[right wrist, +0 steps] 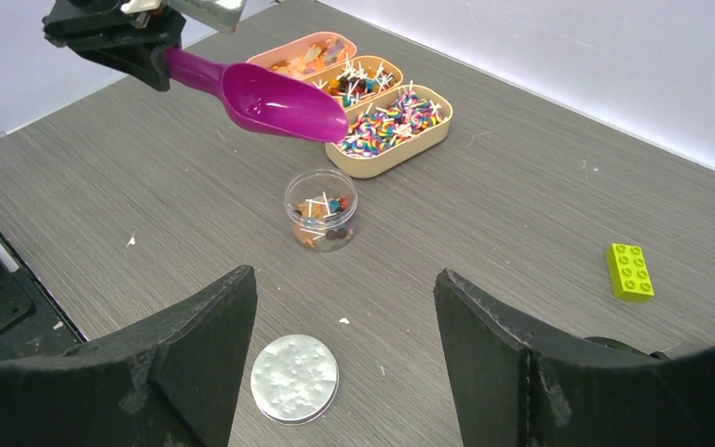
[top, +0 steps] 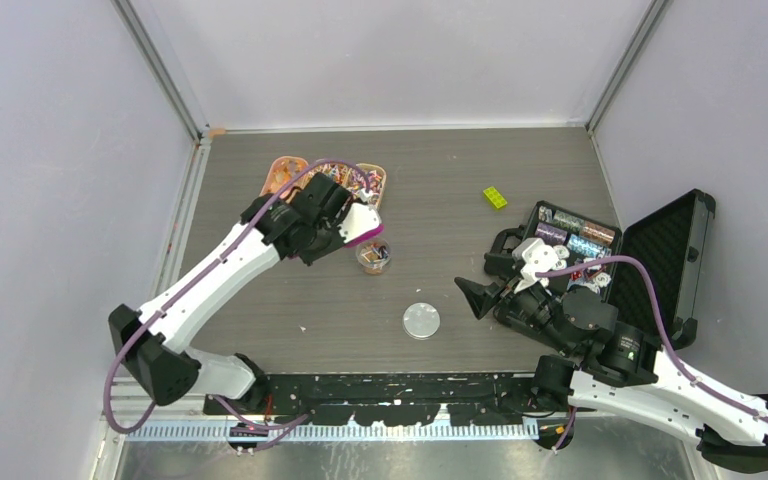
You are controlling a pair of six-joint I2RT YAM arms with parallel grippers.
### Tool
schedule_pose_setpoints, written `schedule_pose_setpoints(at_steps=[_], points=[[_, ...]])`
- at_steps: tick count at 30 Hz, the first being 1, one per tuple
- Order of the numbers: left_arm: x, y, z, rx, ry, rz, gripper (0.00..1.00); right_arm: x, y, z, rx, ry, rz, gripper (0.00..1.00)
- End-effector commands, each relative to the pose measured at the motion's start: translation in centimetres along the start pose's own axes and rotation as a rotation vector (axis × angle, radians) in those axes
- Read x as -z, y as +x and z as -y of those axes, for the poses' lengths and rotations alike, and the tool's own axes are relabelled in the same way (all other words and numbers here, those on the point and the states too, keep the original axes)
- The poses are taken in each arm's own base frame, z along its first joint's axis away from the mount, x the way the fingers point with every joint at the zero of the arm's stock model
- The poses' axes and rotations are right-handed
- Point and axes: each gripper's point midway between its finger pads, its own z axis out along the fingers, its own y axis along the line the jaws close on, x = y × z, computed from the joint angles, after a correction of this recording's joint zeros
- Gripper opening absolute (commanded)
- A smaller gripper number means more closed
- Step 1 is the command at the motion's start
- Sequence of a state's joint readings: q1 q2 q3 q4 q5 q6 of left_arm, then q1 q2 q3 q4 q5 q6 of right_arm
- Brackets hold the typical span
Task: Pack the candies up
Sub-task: Place the fake candies in the packing bottle.
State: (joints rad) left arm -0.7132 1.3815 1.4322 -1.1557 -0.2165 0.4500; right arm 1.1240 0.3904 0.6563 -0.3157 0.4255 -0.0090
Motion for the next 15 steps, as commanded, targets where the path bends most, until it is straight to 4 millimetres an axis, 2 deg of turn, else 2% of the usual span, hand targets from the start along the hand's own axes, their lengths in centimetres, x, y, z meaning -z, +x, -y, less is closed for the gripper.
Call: schedule_pose_setpoints(at_steps=[1, 4, 7, 10, 15], points=[[1.1, -1.9, -1.7, 0.011, -0.105, 0.191, 0.00, 0.0, -1.3, -0.1, -0.025, -0.001, 0.051, 0.74], [1.9, -1.6, -3.1, 0.118, -0.131, 0.232, 0.00, 0.0, -1.3, -0.2, -0.028, -0.005, 0.048, 0.74], [2.4, -0.2, -4.3, 0.209, -0.114, 0.168, 0.00, -0.1, -1.1, -0.2, -0.029, -0.007, 0.049, 0.75], [2.8, 0.0, -5.1, 0.237, -0.129, 0.152, 0.00, -0.3, -0.9, -0.3, -0.025, -0.006, 0.048, 0.74], [3.1, 1.2, -6.3, 0.389, -0.112, 0.084, 0.00, -0.5, -0.9, -0.4, -0.011, -0.009, 0.042, 0.74]])
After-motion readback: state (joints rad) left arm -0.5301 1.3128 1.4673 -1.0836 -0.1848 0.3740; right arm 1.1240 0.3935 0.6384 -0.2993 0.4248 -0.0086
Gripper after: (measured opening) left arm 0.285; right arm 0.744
